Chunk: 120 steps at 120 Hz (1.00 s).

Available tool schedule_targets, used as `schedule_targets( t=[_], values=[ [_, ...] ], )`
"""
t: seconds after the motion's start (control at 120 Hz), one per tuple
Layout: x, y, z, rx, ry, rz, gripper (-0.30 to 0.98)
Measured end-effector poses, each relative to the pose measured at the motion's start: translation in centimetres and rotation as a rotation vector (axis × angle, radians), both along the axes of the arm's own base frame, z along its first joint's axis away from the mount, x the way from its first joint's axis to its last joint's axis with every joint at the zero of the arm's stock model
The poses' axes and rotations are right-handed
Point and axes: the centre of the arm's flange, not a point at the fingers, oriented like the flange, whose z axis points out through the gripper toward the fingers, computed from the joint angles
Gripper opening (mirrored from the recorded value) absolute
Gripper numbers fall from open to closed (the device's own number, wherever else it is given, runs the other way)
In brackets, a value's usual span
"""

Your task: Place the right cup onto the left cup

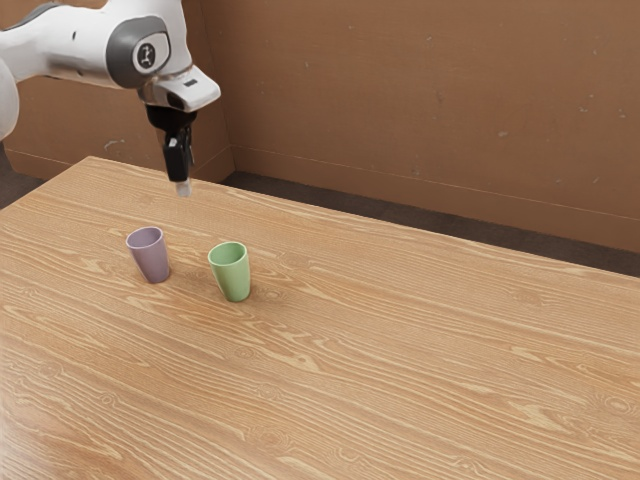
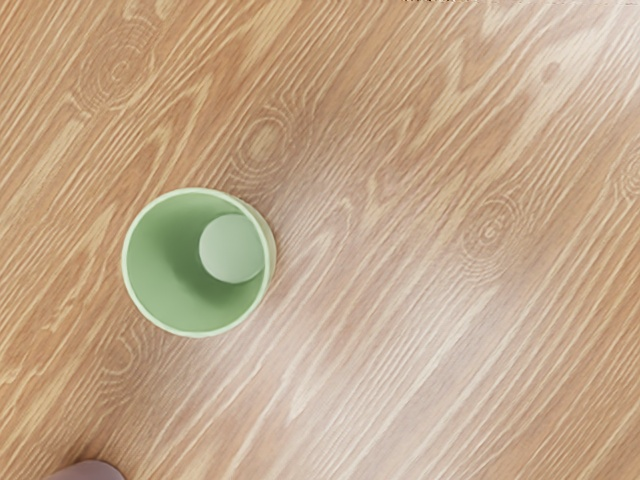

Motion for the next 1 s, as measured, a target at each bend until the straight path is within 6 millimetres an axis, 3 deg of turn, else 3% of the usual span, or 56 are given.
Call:
schedule_targets(
  t=[0.1,0.375,0.625,0.792,1.0],
  values=[
    [0.5,0.0,-1.3,-0.015,0.005,0.014,0.69],
    [1.9,-0.1,-11.6,-0.049,0.052,0.05,0.69],
    [3.5,0.9,-17.8,-0.04,0.06,0.085,0.69],
    [4.1,1.0,-20.3,-0.036,0.058,0.097,0.68],
    [4.6,0.6,-21.6,-0.027,0.053,0.1,0.44]
  ],
)
